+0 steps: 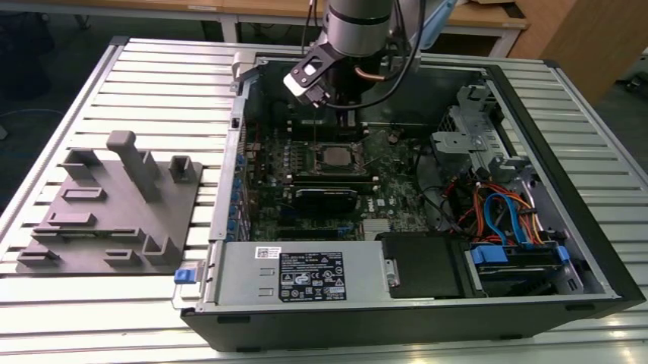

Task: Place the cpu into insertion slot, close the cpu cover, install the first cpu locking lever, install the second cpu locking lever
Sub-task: 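Close the cpu cover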

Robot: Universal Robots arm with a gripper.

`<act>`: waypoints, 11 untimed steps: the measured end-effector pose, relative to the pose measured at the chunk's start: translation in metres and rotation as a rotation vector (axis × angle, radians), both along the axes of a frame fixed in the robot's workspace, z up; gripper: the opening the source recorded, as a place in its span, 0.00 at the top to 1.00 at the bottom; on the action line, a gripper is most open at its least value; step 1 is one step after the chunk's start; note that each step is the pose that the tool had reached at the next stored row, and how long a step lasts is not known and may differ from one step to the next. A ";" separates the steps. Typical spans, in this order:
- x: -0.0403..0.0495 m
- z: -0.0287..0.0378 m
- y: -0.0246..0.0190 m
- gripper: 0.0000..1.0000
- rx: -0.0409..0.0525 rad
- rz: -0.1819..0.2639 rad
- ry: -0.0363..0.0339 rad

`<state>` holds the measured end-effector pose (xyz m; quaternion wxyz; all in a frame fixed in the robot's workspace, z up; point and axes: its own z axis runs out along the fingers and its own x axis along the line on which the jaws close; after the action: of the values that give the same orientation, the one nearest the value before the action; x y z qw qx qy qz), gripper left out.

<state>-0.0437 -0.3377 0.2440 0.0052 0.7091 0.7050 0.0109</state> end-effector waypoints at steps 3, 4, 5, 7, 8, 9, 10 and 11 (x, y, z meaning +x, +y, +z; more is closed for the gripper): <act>0.0000 0.0047 0.0000 0.90 0.0000 0.000 0.0000; 0.0000 0.0061 0.0000 0.90 0.0001 0.000 -0.0001; 0.0000 0.0075 0.0000 0.90 0.0001 0.000 -0.0001; 0.0000 0.0100 0.0000 0.90 0.0000 0.000 0.0000; 0.0000 0.0112 0.0000 0.90 0.0001 0.000 0.0000; 0.0000 0.0123 0.0000 0.90 0.0000 0.000 0.0000; 0.0000 0.0132 0.0000 0.90 0.0000 0.000 0.0000; 0.0000 0.0140 0.0000 0.90 0.0000 0.000 0.0000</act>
<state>-0.0436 -0.3377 0.2580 0.0052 0.7090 0.7051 0.0109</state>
